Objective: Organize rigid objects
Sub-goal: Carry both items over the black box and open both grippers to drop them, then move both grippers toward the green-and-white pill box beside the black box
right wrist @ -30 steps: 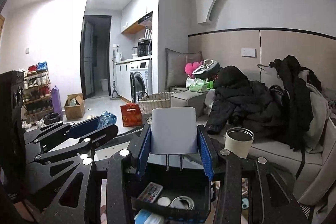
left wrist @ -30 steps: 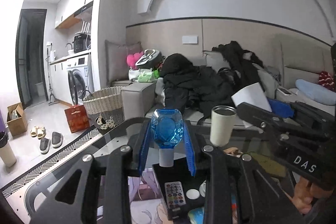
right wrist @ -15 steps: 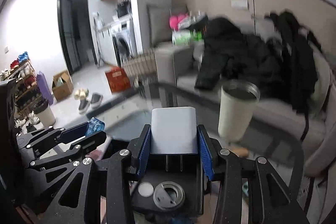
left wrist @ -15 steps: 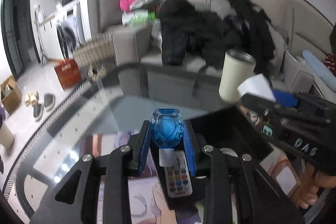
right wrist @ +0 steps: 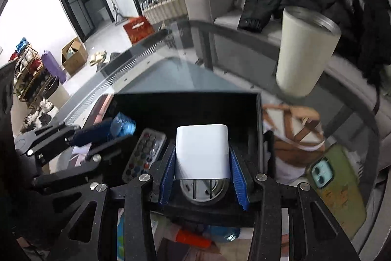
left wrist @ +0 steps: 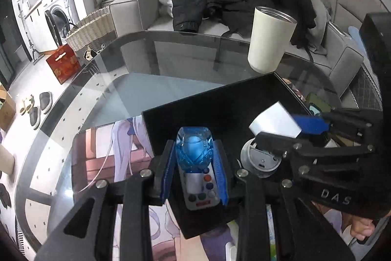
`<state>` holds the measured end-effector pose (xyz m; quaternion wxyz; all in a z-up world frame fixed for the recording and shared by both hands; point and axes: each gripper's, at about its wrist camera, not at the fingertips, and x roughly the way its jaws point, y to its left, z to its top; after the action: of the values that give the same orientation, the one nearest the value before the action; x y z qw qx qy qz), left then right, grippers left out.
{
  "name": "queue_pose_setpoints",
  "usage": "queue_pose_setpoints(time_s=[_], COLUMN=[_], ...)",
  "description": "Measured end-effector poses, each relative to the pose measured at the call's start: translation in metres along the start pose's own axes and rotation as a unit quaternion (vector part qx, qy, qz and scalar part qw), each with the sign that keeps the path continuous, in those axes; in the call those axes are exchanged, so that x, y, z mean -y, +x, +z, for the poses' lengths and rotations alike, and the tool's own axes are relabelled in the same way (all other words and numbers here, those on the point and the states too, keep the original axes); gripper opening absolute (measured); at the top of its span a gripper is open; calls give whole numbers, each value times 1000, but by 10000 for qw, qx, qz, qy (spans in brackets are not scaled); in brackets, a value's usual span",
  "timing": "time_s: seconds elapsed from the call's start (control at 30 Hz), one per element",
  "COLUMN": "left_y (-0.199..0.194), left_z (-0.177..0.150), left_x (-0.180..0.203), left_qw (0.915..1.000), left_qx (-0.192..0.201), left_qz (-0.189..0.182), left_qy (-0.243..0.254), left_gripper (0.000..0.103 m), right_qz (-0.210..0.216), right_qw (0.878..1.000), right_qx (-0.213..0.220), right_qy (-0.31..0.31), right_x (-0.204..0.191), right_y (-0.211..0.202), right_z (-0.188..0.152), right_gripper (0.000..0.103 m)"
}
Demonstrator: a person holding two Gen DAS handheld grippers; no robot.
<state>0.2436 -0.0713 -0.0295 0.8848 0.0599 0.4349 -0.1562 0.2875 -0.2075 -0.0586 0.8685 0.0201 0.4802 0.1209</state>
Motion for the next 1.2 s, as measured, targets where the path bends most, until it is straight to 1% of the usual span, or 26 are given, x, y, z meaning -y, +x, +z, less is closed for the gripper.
queue_pose_setpoints(time_s=[0.1, 0.27, 0.53, 0.67, 0.73, 0.8, 0.83, 0.93, 0.97, 1.0, 1.1, 1.17, 1.2], left_y=[-1, -1, -1, -2, -4, -9, -14, -40, -51, -65, -94, -106, -110], left_z=[-2, -2, -3, -3, -3, -4, -4, -5, -6, -9, -15, -20, -21], left_x=[-2, -3, -2, -4, -5, -7, -6, -5, -5, -4, -5, -9, -10], left_qw=[10000, 10000, 9999, 10000, 10000, 9999, 9998, 9972, 9954, 9921, 9841, 9810, 9804], left_qx=[8, 1, 17, 34, 46, 120, 211, 744, 950, 1233, 1759, 1930, 1962], left_qz=[-5, 18, 73, 37, -50, -98, -57, 94, 144, 212, 259, 141, 101], left_qy=[11, 55, 136, 86, 42, -27, -43, 29, 25, 21, -5, -126, -163], left_gripper=[29, 29, 30, 34, 37, 41, 43, 50, 51, 51, 52, 54, 54], right_qz=[-18, 68, 52, 108, 125, 145, 156, 61, 62, 65, 3, -56, -44], right_qw=[10000, 9999, 9999, 9999, 9998, 9997, 9995, 9972, 9955, 9934, 9837, 9757, 9729], right_qx=[-18, -75, -87, -69, -26, 106, 234, 747, 946, 1143, 1788, 2176, 2292], right_qy=[-71, -7, 2, 87, 122, 144, 129, -17, -49, -62, -180, -255, -293], right_x=[-4, -7, -8, -4, -2, -1, -3, -8, -10, -10, -14, -16, -16], right_y=[2, 0, -2, -6, -9, -16, -23, -49, -59, -70, -107, -129, -137], right_z=[-5, -11, -11, -10, -9, -9, -9, -11, -13, -14, -22, -28, -29], right_gripper=[43, 43, 44, 47, 48, 48, 48, 48, 48, 48, 48, 48, 48])
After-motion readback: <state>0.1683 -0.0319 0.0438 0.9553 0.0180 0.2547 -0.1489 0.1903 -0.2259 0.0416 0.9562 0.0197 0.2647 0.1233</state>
